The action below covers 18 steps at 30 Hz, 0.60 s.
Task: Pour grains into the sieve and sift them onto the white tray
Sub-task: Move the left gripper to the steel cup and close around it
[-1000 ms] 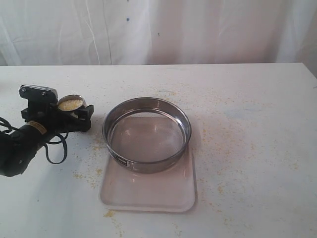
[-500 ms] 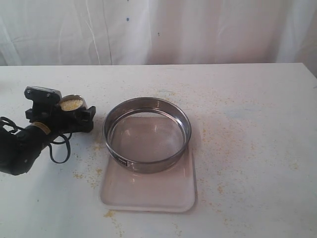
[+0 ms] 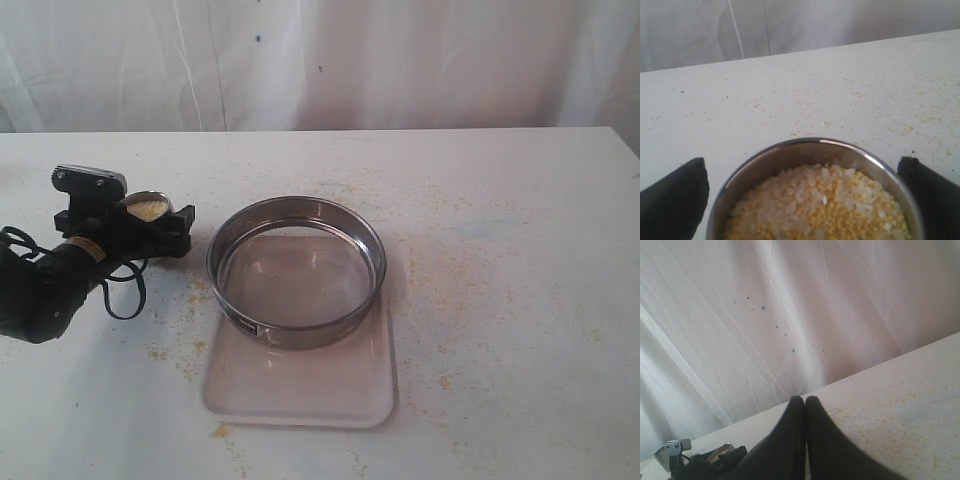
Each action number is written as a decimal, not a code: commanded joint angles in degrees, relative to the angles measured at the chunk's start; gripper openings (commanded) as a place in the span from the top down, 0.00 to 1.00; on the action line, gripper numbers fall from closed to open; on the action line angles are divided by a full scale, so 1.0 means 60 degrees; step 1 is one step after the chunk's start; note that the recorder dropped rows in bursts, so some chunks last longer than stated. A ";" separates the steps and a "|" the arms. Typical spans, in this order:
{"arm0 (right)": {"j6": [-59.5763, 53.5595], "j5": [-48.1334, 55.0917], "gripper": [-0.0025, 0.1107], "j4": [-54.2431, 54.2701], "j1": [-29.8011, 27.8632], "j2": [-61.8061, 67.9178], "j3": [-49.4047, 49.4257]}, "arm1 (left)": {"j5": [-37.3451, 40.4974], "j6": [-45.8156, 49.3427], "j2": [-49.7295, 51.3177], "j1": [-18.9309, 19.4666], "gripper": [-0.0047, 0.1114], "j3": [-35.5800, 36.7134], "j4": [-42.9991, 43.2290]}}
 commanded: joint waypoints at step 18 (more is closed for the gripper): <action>0.0000 -0.0096 0.98 -0.0022 0.0000 -0.0064 0.0047 | 0.0886 -0.1371 -0.0038 0.0016 0.96 -0.0165 0.0805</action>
